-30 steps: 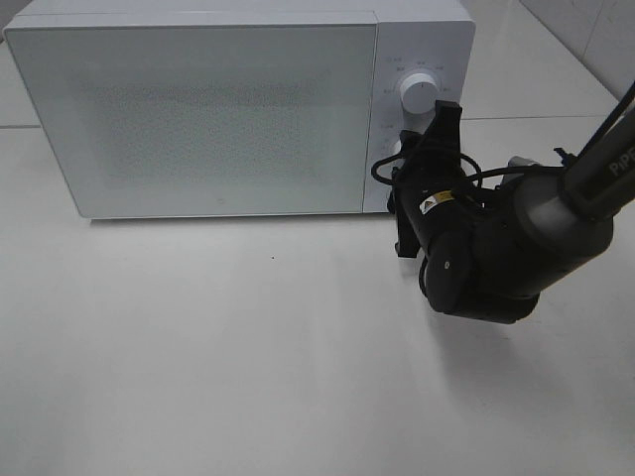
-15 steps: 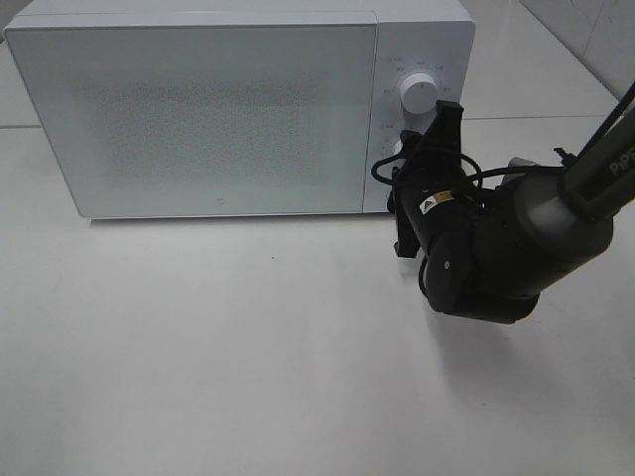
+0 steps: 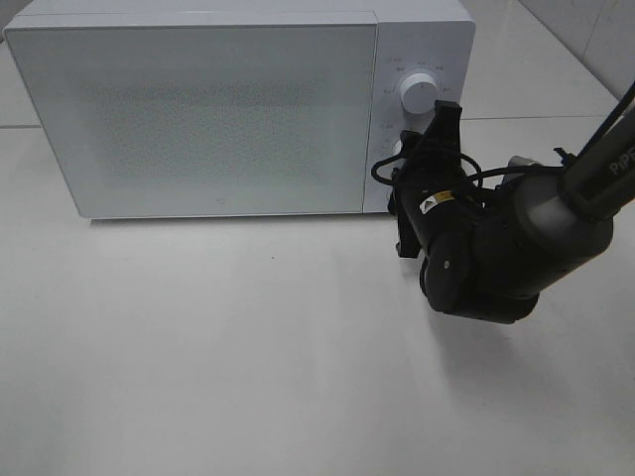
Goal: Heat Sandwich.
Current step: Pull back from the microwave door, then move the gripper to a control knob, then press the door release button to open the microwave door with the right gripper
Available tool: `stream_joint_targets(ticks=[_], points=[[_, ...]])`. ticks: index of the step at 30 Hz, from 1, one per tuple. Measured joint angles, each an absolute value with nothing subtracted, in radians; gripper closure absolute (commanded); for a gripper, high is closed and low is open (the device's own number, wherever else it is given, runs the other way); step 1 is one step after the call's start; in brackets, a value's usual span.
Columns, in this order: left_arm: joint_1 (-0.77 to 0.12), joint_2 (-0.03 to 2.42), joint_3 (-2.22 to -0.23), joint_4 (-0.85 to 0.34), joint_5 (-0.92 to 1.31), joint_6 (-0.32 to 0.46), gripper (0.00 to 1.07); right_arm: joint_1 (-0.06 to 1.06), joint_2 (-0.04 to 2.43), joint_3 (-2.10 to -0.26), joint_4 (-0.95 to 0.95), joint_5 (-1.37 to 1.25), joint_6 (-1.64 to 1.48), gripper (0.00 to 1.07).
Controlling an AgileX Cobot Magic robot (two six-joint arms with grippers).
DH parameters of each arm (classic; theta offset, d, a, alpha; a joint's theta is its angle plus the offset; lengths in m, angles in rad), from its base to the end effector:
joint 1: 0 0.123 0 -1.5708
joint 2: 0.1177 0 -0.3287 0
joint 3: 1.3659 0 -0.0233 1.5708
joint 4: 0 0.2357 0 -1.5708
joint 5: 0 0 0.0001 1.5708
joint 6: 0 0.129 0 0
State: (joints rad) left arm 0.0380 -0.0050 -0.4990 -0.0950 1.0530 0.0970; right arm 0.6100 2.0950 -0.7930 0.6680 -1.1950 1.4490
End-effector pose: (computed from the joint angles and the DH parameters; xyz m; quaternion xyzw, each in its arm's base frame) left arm -0.0283 -0.0117 0.2535 0.0268 0.8488 -0.0119 0.5279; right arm 0.3750 0.1714 0.1618 0.5482 0.4942 0.4980 0.4552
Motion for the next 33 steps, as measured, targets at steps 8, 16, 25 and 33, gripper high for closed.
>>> stream_joint_targets(ticks=[8,16,25,33], points=[[0.038,-0.005,-0.499,-0.095,1.053,0.097,0.05,0.61,2.093,-0.785,0.735,-1.186,1.371,0.33],[0.038,-0.005,-0.499,-0.095,1.053,0.097,0.05,0.602,2.042,-0.751,0.705,-1.205,1.317,0.32],[0.038,-0.005,-0.499,-0.095,1.053,0.097,0.05,0.601,1.961,-0.651,0.626,-1.136,1.242,0.32],[0.038,-0.005,-0.499,-0.095,1.053,0.097,0.05,0.599,1.841,-0.58,0.511,-0.975,1.02,0.32]])
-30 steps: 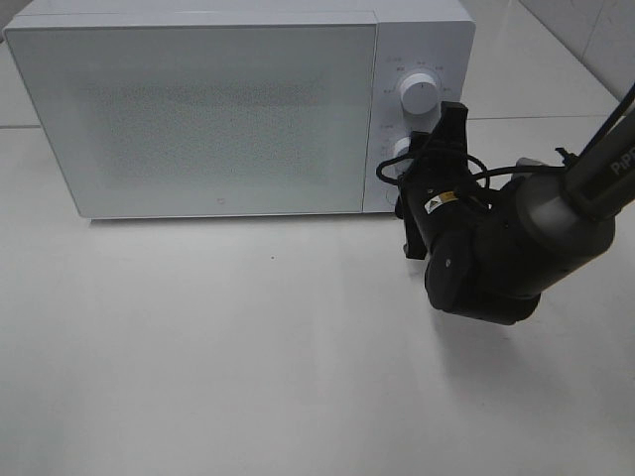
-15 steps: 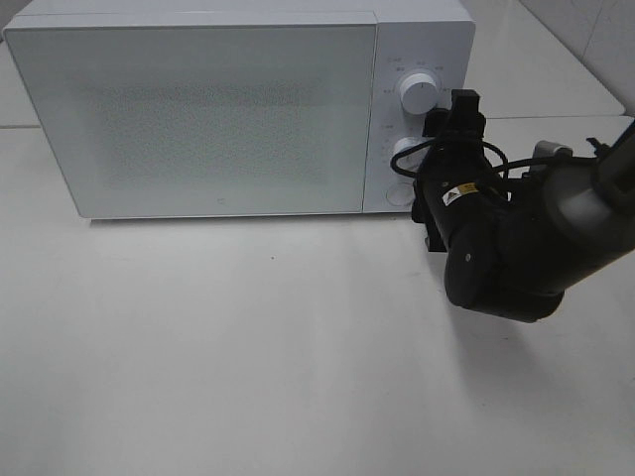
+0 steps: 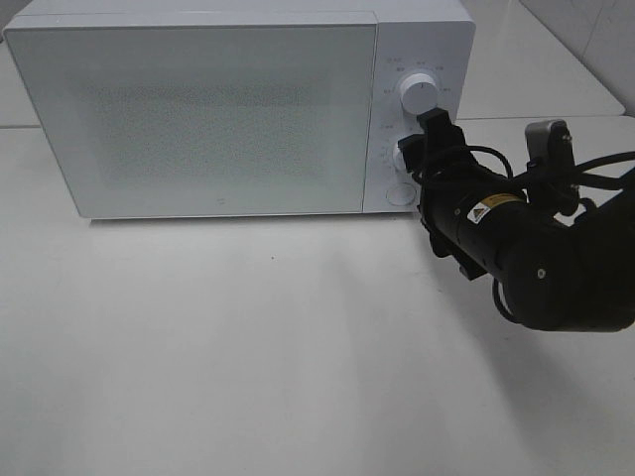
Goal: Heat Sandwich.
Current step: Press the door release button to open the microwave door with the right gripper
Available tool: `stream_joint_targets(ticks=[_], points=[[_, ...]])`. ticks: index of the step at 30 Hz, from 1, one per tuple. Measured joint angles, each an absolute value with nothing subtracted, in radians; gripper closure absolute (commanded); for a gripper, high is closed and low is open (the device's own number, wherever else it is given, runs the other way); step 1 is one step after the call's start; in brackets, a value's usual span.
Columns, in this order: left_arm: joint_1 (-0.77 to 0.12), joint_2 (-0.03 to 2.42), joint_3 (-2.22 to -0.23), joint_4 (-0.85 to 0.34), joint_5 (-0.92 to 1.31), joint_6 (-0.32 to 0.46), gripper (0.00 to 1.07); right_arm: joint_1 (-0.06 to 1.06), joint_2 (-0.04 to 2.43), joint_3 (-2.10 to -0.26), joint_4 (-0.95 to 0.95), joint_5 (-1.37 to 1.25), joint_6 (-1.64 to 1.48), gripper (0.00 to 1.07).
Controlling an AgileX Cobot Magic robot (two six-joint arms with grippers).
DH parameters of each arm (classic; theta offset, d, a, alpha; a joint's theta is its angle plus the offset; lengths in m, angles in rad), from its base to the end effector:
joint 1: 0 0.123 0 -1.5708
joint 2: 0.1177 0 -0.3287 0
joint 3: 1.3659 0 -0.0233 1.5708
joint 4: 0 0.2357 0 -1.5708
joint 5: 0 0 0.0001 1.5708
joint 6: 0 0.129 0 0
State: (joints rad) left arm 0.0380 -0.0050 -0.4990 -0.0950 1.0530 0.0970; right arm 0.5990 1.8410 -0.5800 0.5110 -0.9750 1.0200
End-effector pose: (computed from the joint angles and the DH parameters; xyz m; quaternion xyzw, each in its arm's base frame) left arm -0.0283 -0.0117 0.2535 0.0268 0.8488 -0.0119 0.5279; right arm 0.3192 0.1547 0.1881 0.3933 0.6815 0.3940 0.4749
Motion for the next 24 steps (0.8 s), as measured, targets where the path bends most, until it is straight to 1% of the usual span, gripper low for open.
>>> stream_joint_targets(ticks=[2,3,5,6,7,10,11,12,15,16,18,20,21,22,24], points=[[0.038,-0.005,-0.499,-0.095,1.053,0.097,0.05,0.596,1.823,-0.579,0.494,-0.948,0.975,0.32],[0.038,-0.005,-0.499,-0.095,1.053,0.097,0.05,0.589,1.791,-0.577,0.466,-0.87,0.881,0.32],[0.038,-0.005,-0.499,-0.095,1.053,0.097,0.05,0.578,1.753,-0.577,0.443,-0.787,0.795,0.32],[0.038,-0.005,-0.499,-0.095,1.053,0.097,0.05,0.578,1.753,-0.577,0.443,-0.787,0.795,0.32],[0.038,-0.005,-0.499,-0.095,1.053,0.097,0.05,0.567,1.718,-0.577,0.426,-0.708,0.704,0.32],[0.038,-0.005,-0.499,-0.095,1.053,0.097,0.05,0.548,1.667,-0.577,0.416,-0.591,0.534,0.32],[0.038,-0.005,-0.499,-0.095,1.053,0.097,0.05,0.548,1.667,-0.577,0.416,-0.591,0.534,0.32],[0.038,-0.005,-0.499,-0.095,1.053,0.097,0.05,0.531,1.636,-0.576,0.416,-0.507,0.432,0.32],[0.038,-0.005,-0.499,-0.095,1.053,0.097,0.05,0.501,1.588,-0.576,0.415,-0.391,0.283,0.32],[0.038,-0.005,-0.499,-0.095,1.053,0.097,0.05,0.501,1.588,-0.576,0.415,-0.391,0.283,0.32],[0.038,-0.005,-0.499,-0.095,1.053,0.097,0.05,0.467,1.551,-0.585,0.409,-0.267,0.145,0.32],[0.038,-0.005,-0.499,-0.095,1.053,0.097,0.05,0.445,1.53,-0.602,0.383,-0.175,0.071,0.32],[0.038,-0.005,-0.499,-0.095,1.053,0.097,0.05,0.445,1.53,-0.602,0.383,-0.175,0.071,0.32],[0.038,-0.005,-0.499,-0.095,1.053,0.097,0.05,0.421,1.513,-0.629,0.341,-0.068,0.035,0.32],[0.038,-0.005,-0.499,-0.095,1.053,0.097,0.05,0.404,1.5,-0.655,0.288,0.028,0.024,0.32]])
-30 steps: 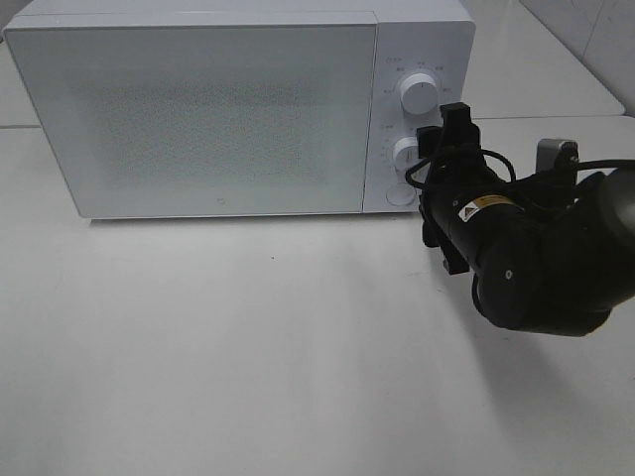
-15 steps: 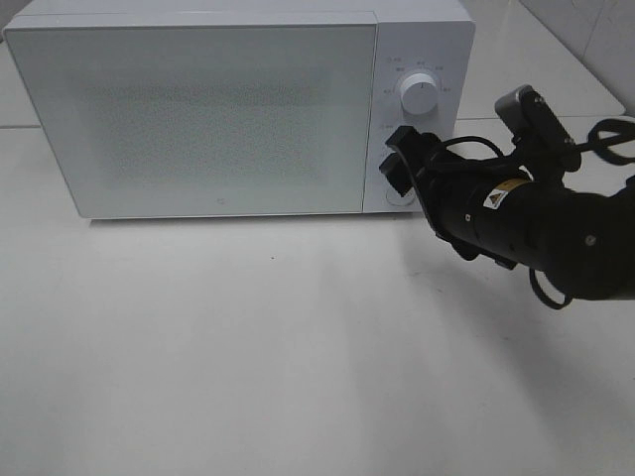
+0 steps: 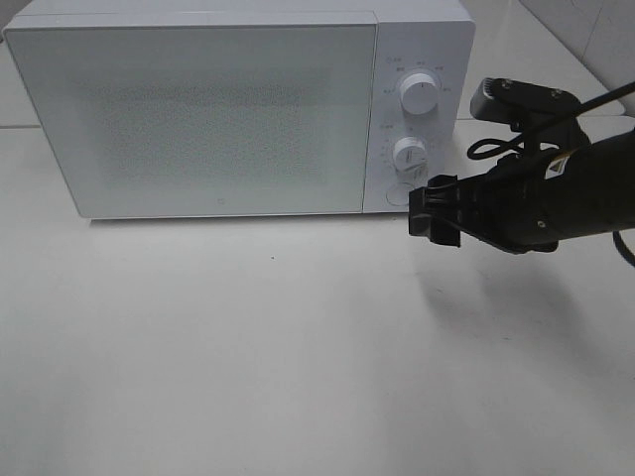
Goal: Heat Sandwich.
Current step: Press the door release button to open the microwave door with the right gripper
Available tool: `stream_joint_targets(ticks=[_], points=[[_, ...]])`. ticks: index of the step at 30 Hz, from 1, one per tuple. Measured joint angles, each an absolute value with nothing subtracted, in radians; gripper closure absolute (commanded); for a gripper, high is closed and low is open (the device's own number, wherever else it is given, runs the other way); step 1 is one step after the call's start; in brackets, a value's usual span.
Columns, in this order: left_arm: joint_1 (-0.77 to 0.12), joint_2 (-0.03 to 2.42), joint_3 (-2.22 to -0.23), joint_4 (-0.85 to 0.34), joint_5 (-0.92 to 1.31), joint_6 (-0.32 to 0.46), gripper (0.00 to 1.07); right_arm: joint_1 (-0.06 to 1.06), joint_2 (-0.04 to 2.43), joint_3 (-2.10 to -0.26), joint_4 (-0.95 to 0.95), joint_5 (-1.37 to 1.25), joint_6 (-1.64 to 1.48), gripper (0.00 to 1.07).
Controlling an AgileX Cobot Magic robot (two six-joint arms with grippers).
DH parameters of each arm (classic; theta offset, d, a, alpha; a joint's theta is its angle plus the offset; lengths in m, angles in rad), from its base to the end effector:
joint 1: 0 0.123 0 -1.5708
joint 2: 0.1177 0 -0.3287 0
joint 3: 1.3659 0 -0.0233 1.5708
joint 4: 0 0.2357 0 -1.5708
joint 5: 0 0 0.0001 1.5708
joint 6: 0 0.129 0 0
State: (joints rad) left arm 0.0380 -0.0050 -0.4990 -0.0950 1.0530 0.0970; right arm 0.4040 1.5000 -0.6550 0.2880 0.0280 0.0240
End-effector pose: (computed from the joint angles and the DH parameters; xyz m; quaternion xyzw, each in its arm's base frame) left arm -0.0283 -0.0117 0.2535 0.0268 0.8488 -0.0119 0.5279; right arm 0.2698 0.1165 0.2150 -0.0440 0.9227 0.1376 0.3575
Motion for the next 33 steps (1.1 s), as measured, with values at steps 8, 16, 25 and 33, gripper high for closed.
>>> stream_joint_targets(ticks=[8,16,25,33], points=[[0.038,-0.005,-0.499,-0.095,1.053,0.097,0.05,0.391,1.419,-0.748,0.083,0.365,0.018,0.32],[0.038,-0.005,-0.499,-0.095,1.053,0.097,0.05,0.389,1.251,-0.762,0.04,0.571,0.018,0.32],[0.038,-0.005,-0.499,-0.095,1.053,0.097,0.05,0.389,1.036,-0.765,0.034,0.756,0.012,0.32],[0.038,-0.005,-0.499,-0.095,1.053,0.097,0.05,0.389,0.817,-0.765,0.014,0.955,0.012,0.32]])
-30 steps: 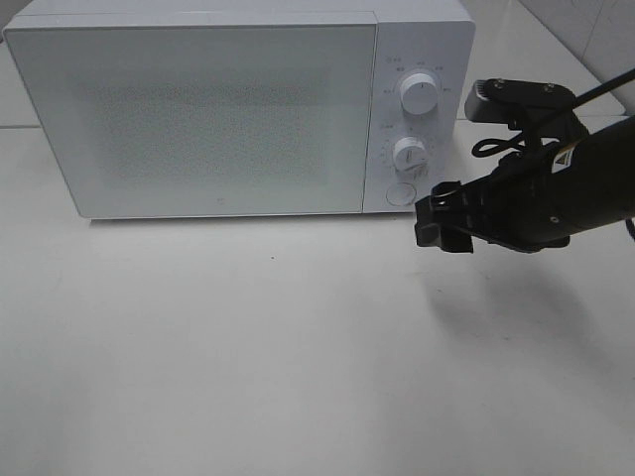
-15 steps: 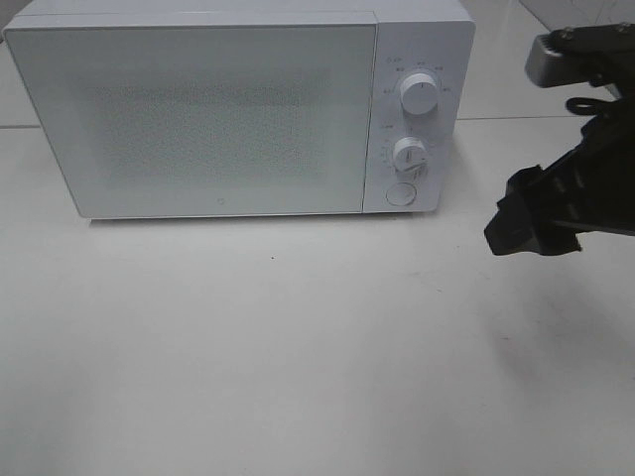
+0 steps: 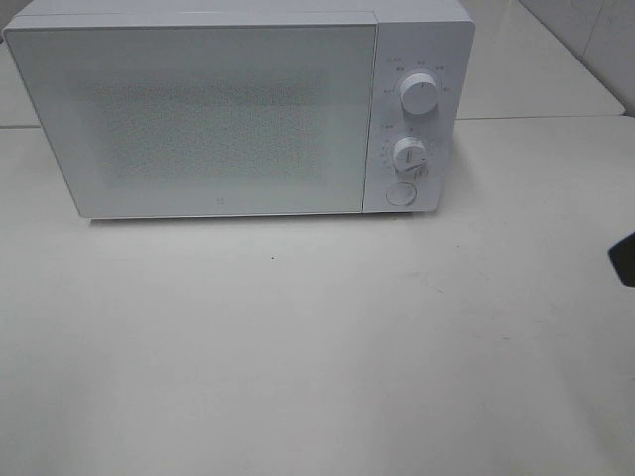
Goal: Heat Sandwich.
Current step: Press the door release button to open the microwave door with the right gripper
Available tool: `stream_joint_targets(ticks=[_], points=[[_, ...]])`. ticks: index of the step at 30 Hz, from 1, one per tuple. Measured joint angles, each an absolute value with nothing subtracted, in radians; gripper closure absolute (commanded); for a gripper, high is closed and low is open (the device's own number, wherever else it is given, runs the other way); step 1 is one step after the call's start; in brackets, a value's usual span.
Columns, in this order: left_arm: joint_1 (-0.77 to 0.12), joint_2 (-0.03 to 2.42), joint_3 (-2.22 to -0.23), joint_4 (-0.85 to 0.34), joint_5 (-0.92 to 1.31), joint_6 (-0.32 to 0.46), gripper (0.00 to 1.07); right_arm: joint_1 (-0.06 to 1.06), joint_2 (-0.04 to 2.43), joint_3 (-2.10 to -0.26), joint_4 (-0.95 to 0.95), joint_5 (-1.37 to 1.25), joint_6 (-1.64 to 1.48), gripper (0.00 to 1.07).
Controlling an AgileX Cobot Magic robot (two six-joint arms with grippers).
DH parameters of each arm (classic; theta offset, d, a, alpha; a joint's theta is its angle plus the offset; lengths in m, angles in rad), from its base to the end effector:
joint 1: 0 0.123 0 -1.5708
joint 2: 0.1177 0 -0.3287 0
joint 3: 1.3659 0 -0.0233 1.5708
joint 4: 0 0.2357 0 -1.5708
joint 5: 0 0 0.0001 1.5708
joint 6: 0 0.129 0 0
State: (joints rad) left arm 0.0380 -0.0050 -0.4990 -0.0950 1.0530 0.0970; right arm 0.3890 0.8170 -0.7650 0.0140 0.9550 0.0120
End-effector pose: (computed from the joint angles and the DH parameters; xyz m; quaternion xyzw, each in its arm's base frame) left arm -0.0283 -0.0117 0.2535 0.0268 0.8488 -0.0119 0.5279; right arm 0.1082 0.0459 0.3163 -0.1756 0.9311 0.0703 0.3120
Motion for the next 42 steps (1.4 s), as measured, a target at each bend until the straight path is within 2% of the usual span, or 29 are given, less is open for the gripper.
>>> stream_joint_targets(ticks=[7,15,23,35,42], points=[[0.038,-0.005,-0.499,-0.095,1.053,0.097,0.05,0.389,0.628,-0.765,-0.013,1.056,0.012,0.32],[0.038,-0.005,-0.499,-0.095,1.053,0.097,0.05,0.372,0.379,-0.714,-0.066,1.156,0.022,0.27],[0.038,-0.005,-0.499,-0.095,1.053,0.097,0.05,0.255,0.153,-0.615,-0.079,1.148,0.04,0.27],[0.038,-0.005,-0.499,-0.095,1.053,0.097,0.05,0.117,-0.004,-0.509,-0.072,1.064,0.045,0.31],[0.038,-0.005,-0.499,-0.095,1.053,0.097,0.05,0.11,-0.004,-0.505,-0.068,1.047,0.045,0.31]])
